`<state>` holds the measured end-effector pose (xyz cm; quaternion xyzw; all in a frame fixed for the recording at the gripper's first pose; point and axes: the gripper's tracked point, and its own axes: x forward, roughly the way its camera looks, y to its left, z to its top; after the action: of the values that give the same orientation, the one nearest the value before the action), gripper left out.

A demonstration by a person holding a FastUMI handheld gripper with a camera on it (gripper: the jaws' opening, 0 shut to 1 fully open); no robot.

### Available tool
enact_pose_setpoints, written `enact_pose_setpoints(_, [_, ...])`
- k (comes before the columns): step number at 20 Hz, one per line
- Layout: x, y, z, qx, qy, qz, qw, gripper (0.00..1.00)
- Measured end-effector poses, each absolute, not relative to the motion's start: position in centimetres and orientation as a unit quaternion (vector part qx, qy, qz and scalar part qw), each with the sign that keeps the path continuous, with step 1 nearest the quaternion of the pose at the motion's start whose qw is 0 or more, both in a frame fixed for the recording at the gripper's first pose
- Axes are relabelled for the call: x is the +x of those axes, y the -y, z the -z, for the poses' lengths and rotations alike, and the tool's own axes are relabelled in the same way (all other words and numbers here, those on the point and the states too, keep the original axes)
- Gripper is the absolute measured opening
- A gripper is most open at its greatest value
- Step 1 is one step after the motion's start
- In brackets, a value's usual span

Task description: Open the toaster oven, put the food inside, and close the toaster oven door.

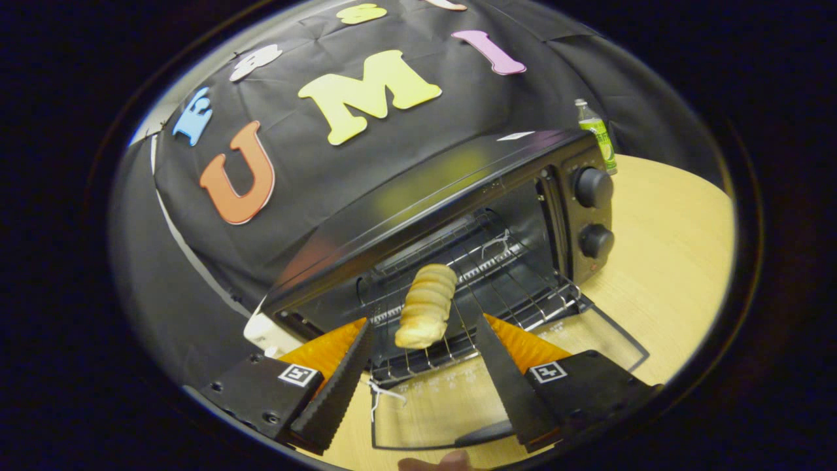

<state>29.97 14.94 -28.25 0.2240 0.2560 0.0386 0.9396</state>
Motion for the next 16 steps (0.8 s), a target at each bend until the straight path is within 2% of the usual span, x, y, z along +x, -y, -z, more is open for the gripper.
enact_pose_setpoints(7, [19.5, -13.6, 25.8, 0.148, -0.254, -0.088, 0.952, 1.0])
enact_pose_setpoints(12, [15.8, -12.4, 31.5, 0.065, -0.309, -0.11, 0.942, 1.0])
enact_pose_setpoints(16, [15.3, -11.3, 35.8, 0.026, -0.364, -0.104, 0.925, 1.0])
